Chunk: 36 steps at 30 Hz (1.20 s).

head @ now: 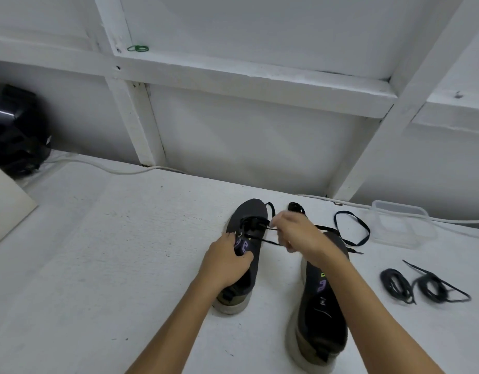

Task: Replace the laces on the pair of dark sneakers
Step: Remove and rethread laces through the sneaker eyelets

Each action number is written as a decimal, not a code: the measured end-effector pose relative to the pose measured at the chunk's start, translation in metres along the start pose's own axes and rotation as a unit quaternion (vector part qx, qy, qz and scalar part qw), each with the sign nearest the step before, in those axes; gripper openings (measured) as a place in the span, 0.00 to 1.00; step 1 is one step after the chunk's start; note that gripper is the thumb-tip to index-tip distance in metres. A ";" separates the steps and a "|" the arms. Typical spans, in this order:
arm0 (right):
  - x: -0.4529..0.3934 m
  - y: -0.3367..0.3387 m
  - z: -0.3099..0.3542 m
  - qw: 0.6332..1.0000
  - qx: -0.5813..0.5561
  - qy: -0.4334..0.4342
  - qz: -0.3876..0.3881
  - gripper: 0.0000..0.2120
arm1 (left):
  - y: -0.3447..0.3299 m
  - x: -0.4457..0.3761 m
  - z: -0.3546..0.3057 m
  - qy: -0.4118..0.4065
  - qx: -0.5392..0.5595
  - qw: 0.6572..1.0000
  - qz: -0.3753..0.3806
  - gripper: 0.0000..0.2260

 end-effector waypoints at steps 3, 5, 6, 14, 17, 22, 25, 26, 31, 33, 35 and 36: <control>-0.004 -0.017 -0.007 0.967 0.250 0.038 0.042 0.10 | 0.001 0.000 -0.002 0.003 -0.014 1.000 -0.007 0.08; -0.005 -0.021 0.001 0.947 0.309 0.058 0.061 0.08 | 0.002 0.000 -0.002 0.004 -0.009 1.000 -0.005 0.08; -0.005 -0.020 0.005 0.954 0.283 0.063 0.072 0.07 | 0.002 0.000 -0.001 0.005 -0.005 1.000 -0.005 0.08; 0.010 0.003 0.036 0.907 -0.406 0.071 0.080 0.10 | 0.001 -0.001 0.001 0.011 0.017 1.000 0.008 0.11; 0.007 0.012 0.032 0.990 -0.126 0.060 -0.036 0.20 | 0.000 -0.001 0.002 0.015 0.017 1.000 0.006 0.07; 0.004 -0.002 0.007 0.951 0.307 0.021 0.019 0.15 | 0.000 -0.001 0.000 0.015 0.000 1.000 0.003 0.08; 0.004 -0.006 0.002 0.933 0.343 0.009 0.108 0.06 | 0.001 -0.001 0.001 0.017 -0.002 1.000 0.001 0.09; 0.005 -0.003 0.004 0.945 0.307 0.014 0.112 0.08 | 0.000 -0.002 0.001 0.018 -0.002 1.000 0.001 0.08; 0.000 0.010 0.019 0.986 0.148 0.070 0.023 0.08 | -0.001 -0.003 0.001 0.014 -0.011 1.000 0.007 0.08; -0.004 0.003 0.017 0.971 0.218 0.096 0.012 0.08 | -0.001 -0.003 0.001 0.016 -0.018 1.000 0.007 0.13; -0.008 -0.012 0.011 0.956 0.276 0.096 0.025 0.10 | -0.001 -0.003 0.002 0.016 -0.017 1.000 0.008 0.11; -0.010 -0.018 0.009 0.949 0.298 0.096 0.030 0.10 | -0.002 -0.003 0.003 0.016 -0.015 1.000 0.009 0.09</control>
Point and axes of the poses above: each hand's wrist, its own x-axis away from the middle knuckle, its own y-axis out of the back of the hand, z = x × y, the point moved 3 cm from there along -x, towards the middle knuckle, and after that the axes turned 15 degrees about -x, right-handed, at the moved point
